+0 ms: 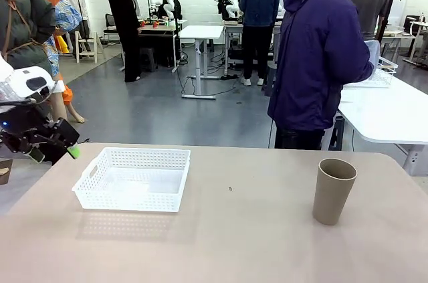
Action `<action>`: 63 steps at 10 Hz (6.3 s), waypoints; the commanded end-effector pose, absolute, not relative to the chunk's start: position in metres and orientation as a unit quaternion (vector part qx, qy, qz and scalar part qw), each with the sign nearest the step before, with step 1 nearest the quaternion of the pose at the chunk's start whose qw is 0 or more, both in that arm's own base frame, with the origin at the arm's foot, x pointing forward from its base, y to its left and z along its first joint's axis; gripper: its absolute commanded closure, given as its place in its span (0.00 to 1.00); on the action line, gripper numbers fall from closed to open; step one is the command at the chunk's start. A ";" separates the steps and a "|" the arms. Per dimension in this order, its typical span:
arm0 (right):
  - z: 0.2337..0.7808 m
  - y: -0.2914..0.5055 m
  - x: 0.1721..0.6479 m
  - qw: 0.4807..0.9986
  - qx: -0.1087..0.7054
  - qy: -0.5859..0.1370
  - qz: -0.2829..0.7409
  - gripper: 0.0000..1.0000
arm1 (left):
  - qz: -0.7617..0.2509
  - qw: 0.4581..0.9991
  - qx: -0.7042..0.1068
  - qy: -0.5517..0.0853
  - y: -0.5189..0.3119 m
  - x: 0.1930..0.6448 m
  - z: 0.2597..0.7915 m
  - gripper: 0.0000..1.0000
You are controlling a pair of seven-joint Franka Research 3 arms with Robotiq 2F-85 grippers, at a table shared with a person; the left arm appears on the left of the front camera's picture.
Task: Clean and organize the cups into the basket.
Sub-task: Pick up the Organizing basket and move it to the center of the table, then pick up the Reusable plastic cup from the right side of the table and place it inside the Organizing basket.
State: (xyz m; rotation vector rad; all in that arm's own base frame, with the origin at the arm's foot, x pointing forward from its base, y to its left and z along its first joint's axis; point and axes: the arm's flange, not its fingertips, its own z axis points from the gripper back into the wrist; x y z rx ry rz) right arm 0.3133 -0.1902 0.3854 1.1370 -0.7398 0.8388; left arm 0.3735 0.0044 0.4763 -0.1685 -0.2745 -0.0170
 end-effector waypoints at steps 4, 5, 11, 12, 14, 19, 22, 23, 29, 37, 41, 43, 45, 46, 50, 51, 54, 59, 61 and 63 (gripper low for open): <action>0.321 -0.141 0.360 0.671 0.433 -0.375 0.472 0.00 | -0.024 0.991 0.022 -0.129 -0.025 0.405 0.450 0.00; 0.311 -0.133 0.366 0.663 0.444 -0.373 0.473 0.00 | -0.017 0.992 0.016 -0.124 -0.028 0.414 0.445 0.00; 0.273 -0.099 0.411 0.654 0.459 -0.369 0.475 0.00 | -0.013 0.993 0.007 -0.120 -0.035 0.426 0.425 0.00; 0.275 -0.098 0.411 0.651 0.464 -0.379 0.465 0.00 | -0.004 0.992 -0.001 -0.126 -0.034 0.423 0.428 0.00; 0.278 -0.102 0.402 0.658 0.461 -0.357 0.477 0.00 | -0.031 0.993 0.001 -0.110 -0.033 0.424 0.424 0.00; 0.268 -0.090 0.409 0.663 0.405 -0.381 0.501 0.00 | -0.027 0.993 0.000 -0.112 -0.033 0.424 0.425 0.00; 0.262 -0.071 0.419 0.636 0.326 -0.463 0.525 0.00 | -0.069 0.991 -0.009 -0.119 -0.026 0.434 0.412 0.00; 0.259 -0.065 0.421 0.628 0.324 -0.477 0.522 0.00 | -0.065 0.991 -0.007 -0.119 -0.024 0.438 0.409 0.00; 0.257 -0.034 0.439 0.597 0.386 -0.479 0.515 0.00 | -0.049 0.993 0.034 -0.105 -0.025 0.461 0.371 0.00; 0.240 0.004 0.458 0.577 0.433 -0.456 0.522 0.00 | -0.058 0.994 0.030 -0.087 -0.038 0.469 0.349 0.00; 0.238 0.003 0.457 0.560 0.439 -0.458 0.533 0.99 | -0.065 0.995 0.008 -0.082 -0.038 0.470 0.347 0.60; 0.238 0.003 0.456 0.559 0.438 -0.458 0.534 1.00 | -0.065 0.995 0.007 -0.079 -0.038 0.470 0.348 1.00; 0.238 0.001 0.456 0.558 0.437 -0.460 0.534 0.74 | -0.056 0.997 0.012 -0.060 -0.038 0.471 0.346 1.00; 0.238 0.001 0.455 0.558 0.437 -0.461 0.534 0.74 | -0.048 0.997 0.013 -0.052 -0.038 0.471 0.346 1.00; 0.240 -0.004 0.452 0.556 0.441 -0.460 0.534 1.00 | -0.048 0.997 0.012 -0.058 -0.039 0.472 0.345 1.00; 0.241 -0.006 0.451 0.555 0.439 -0.461 0.535 1.00 | -0.046 0.997 0.013 -0.059 -0.039 0.472 0.345 1.00; 0.254 -0.006 0.442 0.587 0.443 -0.440 0.516 0.88 | -0.055 0.996 0.013 -0.069 -0.047 0.470 0.347 1.00; 0.406 -0.015 0.392 0.628 0.434 -0.437 0.475 0.88 | -0.011 0.997 0.027 -0.066 -0.138 0.438 0.384 1.00; 0.479 -0.012 0.371 0.629 0.426 -0.451 0.468 0.88 | 0.016 0.997 0.037 -0.068 -0.177 0.435 0.385 1.00; 0.522 -0.007 0.360 0.637 0.416 -0.459 0.459 0.88 | 0.020 0.996 0.047 -0.072 -0.211 0.435 0.382 1.00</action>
